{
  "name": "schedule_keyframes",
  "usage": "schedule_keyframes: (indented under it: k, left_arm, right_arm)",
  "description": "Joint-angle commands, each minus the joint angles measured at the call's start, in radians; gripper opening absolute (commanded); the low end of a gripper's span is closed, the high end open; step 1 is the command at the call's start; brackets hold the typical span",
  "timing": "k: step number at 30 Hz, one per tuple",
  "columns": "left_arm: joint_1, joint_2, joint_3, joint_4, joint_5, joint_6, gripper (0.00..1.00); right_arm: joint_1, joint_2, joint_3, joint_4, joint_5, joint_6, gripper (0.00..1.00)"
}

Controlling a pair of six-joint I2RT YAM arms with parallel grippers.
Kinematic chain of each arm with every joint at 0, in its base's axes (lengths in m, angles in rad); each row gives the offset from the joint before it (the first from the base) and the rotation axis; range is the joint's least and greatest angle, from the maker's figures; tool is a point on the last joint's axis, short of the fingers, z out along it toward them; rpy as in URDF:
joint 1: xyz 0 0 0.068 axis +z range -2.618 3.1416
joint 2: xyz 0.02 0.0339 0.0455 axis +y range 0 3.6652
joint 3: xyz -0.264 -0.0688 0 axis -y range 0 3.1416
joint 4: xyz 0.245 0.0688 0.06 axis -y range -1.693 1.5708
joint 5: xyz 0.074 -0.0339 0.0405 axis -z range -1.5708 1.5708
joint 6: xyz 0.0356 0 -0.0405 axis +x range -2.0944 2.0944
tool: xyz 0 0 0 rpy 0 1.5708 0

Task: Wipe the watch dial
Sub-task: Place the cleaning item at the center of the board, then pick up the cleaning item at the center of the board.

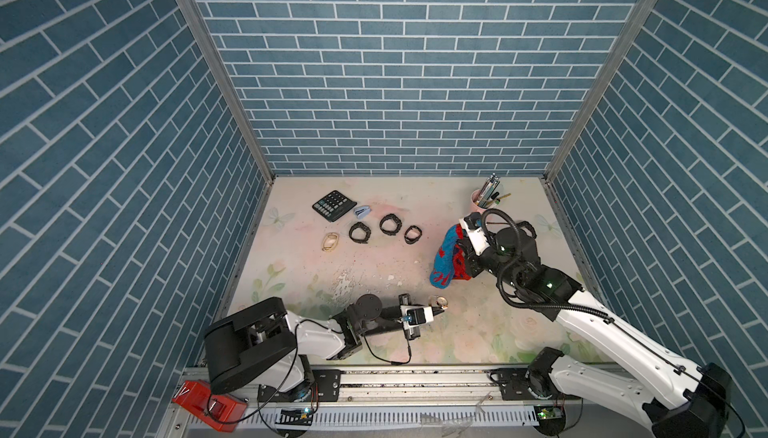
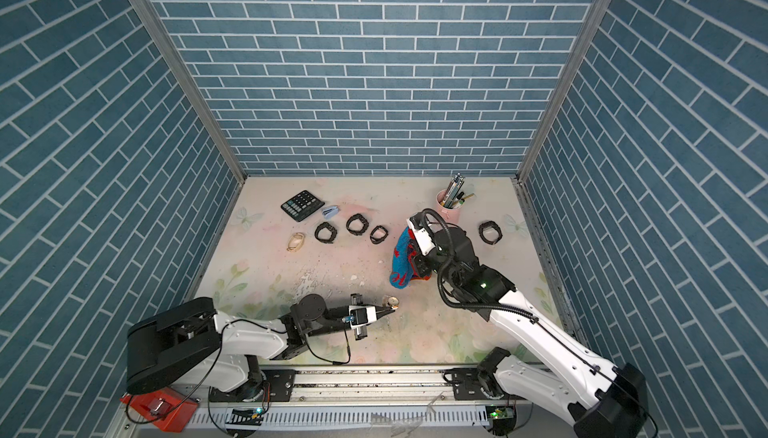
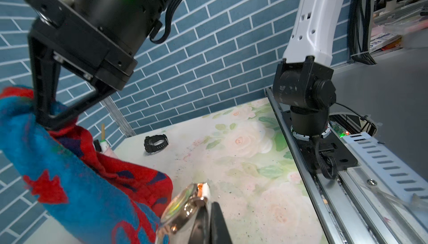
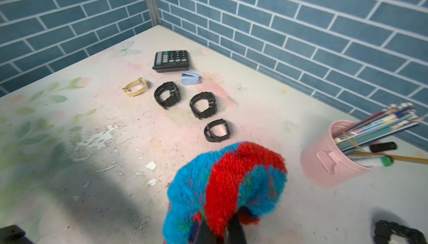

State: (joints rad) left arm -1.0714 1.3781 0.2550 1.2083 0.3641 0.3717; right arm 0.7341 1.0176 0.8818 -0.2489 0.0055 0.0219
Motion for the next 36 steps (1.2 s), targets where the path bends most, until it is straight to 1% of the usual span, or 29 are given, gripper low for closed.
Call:
schedule_keyframes:
  k: [1, 4, 6, 10, 14, 16, 17, 19, 20, 22, 26, 28, 29, 31, 32, 33, 34, 36]
  left_arm:
    - [0.019, -0.092, -0.027, -0.061, -0.009, 0.030, 0.00]
    - [0.019, -0.172, -0.035, -0.185, -0.031, 0.061, 0.00]
    - [0.019, -0.222, -0.045, -0.239, -0.052, 0.075, 0.00]
    - [0.019, -0.255, -0.035, -0.349, -0.083, 0.109, 0.00]
    - [0.019, -0.223, -0.057, -0.292, -0.085, 0.105, 0.00]
    - [0.020, -0.202, -0.063, -0.274, -0.090, 0.111, 0.00]
    - [0.020, -0.194, -0.059, -0.279, -0.099, 0.113, 0.00]
    - [0.019, -0.184, -0.055, -0.297, -0.120, 0.116, 0.00]
    - [0.019, -0.181, -0.055, -0.300, -0.134, 0.117, 0.00]
    - [0.019, -0.174, -0.062, -0.292, -0.164, 0.123, 0.00]
    - [0.019, -0.171, -0.088, -0.266, -0.216, 0.146, 0.00]
    - [0.022, -0.172, -0.098, -0.263, -0.244, 0.147, 0.00]
    - [0.025, -0.169, -0.101, -0.263, -0.253, 0.148, 0.00]
    - [0.034, -0.156, -0.103, -0.258, -0.261, 0.149, 0.00]
    - [0.038, -0.148, -0.107, -0.246, -0.256, 0.149, 0.00]
    - [0.042, -0.141, -0.113, -0.233, -0.250, 0.148, 0.00]
    - [0.044, -0.133, -0.119, -0.217, -0.248, 0.146, 0.00]
    - [0.047, -0.114, -0.134, -0.176, -0.236, 0.140, 0.00]
  right_arm:
    - [-0.008, 0.058, 0.068, -0.216, -0.162, 0.052, 0.00]
    - [-0.042, 0.086, 0.057, -0.239, -0.119, 0.089, 0.00]
    - [-0.099, 0.118, 0.058, -0.283, -0.050, 0.129, 0.00]
    - [-0.205, 0.207, 0.039, -0.348, 0.005, 0.231, 0.00]
    - [-0.262, 0.241, -0.030, -0.331, -0.035, 0.319, 0.00]
    - [-0.274, 0.225, -0.047, -0.342, 0.007, 0.345, 0.00]
    - [-0.285, 0.211, -0.055, -0.356, 0.035, 0.360, 0.04]
    - [-0.321, 0.196, -0.058, -0.395, 0.068, 0.396, 0.26]
    - [-0.346, 0.197, -0.047, -0.424, 0.061, 0.406, 0.33]
    - [-0.370, 0.197, -0.015, -0.483, 0.051, 0.402, 0.37]
    - [-0.374, 0.139, 0.058, -0.583, 0.071, 0.393, 0.42]
    - [-0.374, 0.124, 0.110, -0.622, 0.040, 0.373, 0.42]
    - [-0.374, 0.133, 0.140, -0.631, -0.025, 0.348, 0.42]
    - [-0.360, 0.187, 0.184, -0.618, -0.200, 0.330, 0.42]
    - [-0.337, 0.228, 0.203, -0.598, -0.275, 0.336, 0.42]
    - [-0.300, 0.276, 0.221, -0.570, -0.316, 0.335, 0.42]
    - [-0.263, 0.315, 0.238, -0.551, -0.320, 0.328, 0.42]
    - [-0.181, 0.396, 0.284, -0.525, -0.279, 0.295, 0.46]
